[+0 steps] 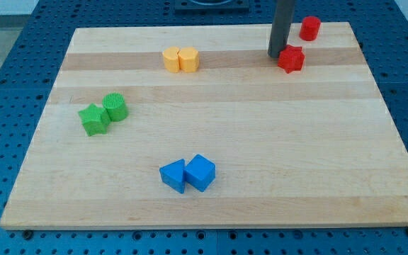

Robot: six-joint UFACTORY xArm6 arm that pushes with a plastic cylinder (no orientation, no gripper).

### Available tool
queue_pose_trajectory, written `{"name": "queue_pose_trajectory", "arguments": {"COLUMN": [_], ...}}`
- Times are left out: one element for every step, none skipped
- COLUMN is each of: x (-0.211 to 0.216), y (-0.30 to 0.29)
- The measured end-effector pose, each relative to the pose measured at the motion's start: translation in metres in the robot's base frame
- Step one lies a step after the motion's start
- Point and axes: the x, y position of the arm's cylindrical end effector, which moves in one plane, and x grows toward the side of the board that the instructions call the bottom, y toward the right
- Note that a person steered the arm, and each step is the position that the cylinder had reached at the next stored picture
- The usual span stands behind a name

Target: Move the red star bottom diagonally to the red circle

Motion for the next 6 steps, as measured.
{"name": "queue_pose_trajectory", "arguments": {"x": [0.017,0.059,0.080,0.070,0.037,0.015], "y": [-0.033,-0.041,-0.016,0.008,0.008,0.008]}}
